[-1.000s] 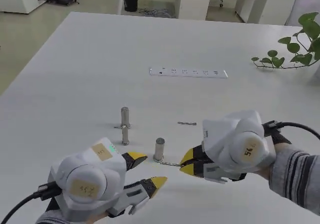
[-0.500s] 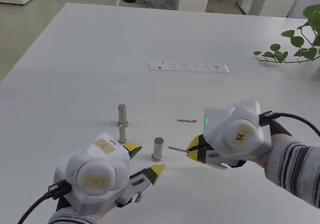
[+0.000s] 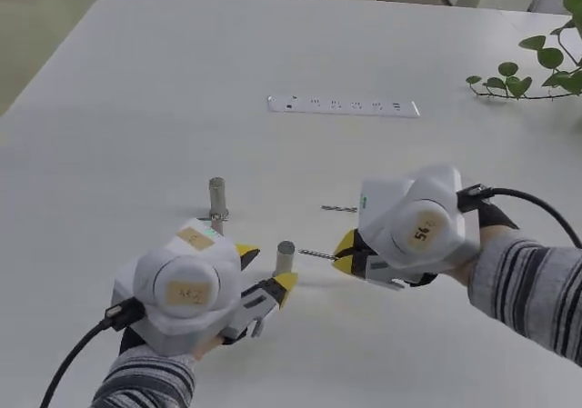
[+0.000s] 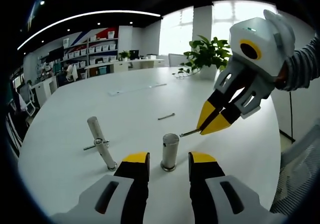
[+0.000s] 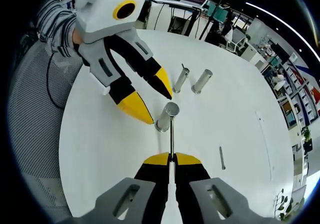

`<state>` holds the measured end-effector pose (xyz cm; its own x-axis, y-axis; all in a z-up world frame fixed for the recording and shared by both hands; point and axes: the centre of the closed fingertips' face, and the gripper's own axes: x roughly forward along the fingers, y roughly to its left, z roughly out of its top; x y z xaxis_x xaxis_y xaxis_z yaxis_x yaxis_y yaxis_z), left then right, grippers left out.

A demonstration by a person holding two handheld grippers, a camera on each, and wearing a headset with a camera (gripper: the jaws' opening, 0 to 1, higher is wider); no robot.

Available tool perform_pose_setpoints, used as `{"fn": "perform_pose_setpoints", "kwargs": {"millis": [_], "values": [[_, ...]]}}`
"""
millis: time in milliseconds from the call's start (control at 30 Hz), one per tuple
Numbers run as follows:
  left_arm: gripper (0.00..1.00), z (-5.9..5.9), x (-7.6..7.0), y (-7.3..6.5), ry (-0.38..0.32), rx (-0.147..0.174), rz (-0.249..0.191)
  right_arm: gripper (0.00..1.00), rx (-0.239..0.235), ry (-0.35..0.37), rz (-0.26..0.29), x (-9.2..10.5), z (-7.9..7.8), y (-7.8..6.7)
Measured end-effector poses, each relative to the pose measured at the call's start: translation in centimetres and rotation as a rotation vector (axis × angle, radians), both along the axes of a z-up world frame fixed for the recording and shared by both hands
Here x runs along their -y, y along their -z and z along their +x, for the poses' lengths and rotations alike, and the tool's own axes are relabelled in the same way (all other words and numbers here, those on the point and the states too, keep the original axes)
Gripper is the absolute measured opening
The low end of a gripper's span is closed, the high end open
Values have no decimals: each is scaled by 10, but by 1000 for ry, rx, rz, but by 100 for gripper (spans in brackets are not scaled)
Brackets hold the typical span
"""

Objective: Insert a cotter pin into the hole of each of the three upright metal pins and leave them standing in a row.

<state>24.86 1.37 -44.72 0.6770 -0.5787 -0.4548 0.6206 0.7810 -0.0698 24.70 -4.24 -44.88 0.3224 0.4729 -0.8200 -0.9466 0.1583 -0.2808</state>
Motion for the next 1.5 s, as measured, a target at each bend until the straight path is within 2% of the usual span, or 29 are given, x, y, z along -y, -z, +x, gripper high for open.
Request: {"fn": "perform_pose_setpoints", "kwargs": {"millis": [133,300,500,700,933,1033,1500], "values": [[25,4,6,7,-1,-28,-16,0,-8,-4,2,-2,0,2],[21,9,11,17,-3,-49,-12,0,-8,-14,2,-3,2,3],[16,14,14,20,2,-59,-8,0,-7,-31,-2,-6,3,3],[11,14,13,26,-4,-74,-12,0,0,-56,-12,-10,3,3],[11,14,13,28,-5,-65,-22,0,25,-87,-44,-12,6,1],[10,14,13,29,0,-57,-13,0,38,-104,-52,-13,6,0],[10,15,13,34,-35,-64,-36,0,56,-156,-45,-34,7,-3]]}}
